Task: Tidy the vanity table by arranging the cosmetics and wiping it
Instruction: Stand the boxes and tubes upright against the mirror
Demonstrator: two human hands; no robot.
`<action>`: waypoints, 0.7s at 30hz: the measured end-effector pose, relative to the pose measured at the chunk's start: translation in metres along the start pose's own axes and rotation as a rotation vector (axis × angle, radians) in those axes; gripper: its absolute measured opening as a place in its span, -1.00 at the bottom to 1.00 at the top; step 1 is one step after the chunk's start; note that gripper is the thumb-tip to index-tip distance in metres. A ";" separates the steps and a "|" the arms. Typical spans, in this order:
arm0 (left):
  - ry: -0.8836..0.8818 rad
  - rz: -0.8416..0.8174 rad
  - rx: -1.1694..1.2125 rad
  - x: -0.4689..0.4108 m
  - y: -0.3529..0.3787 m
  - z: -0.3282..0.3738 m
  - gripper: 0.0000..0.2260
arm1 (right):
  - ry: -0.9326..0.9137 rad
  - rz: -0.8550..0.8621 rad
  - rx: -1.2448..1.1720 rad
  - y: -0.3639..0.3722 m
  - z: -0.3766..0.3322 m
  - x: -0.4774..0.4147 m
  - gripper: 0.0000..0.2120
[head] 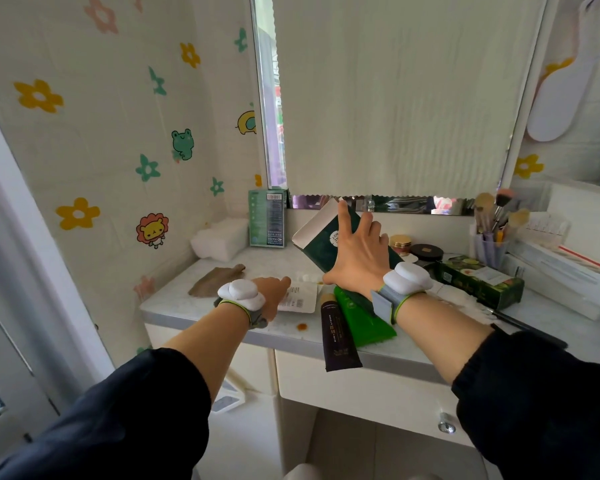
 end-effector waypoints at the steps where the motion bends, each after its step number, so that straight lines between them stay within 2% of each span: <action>1: 0.007 0.023 -0.020 -0.001 0.000 0.000 -0.44 | 0.001 0.002 -0.001 0.000 0.001 0.000 0.30; 6: 0.054 0.099 -0.094 -0.005 0.002 0.000 -0.52 | 0.008 0.007 -0.003 -0.003 0.005 0.000 0.28; 11: 0.083 0.103 -0.103 -0.008 0.002 -0.010 -0.48 | 0.013 0.017 0.000 -0.007 0.010 -0.001 0.27; 15: 0.116 0.082 -0.127 -0.009 0.003 -0.012 -0.53 | 0.019 0.018 -0.005 -0.008 0.009 -0.002 0.27; 19: 0.107 0.089 -0.222 -0.018 0.006 -0.015 -0.37 | 0.007 0.014 -0.004 -0.005 0.005 -0.002 0.27; 21: 0.086 0.058 -0.222 -0.019 0.006 -0.012 -0.37 | 0.003 0.014 0.000 -0.004 0.004 -0.002 0.28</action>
Point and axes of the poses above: each hand's wrist, its own x-axis away from the middle knuckle, its own y-axis out of the palm, z = x × y, the point moved 7 cm from there along -x, towards the middle knuckle, and after that the axes turned 2 degrees about -y, right-handed, at the moved point
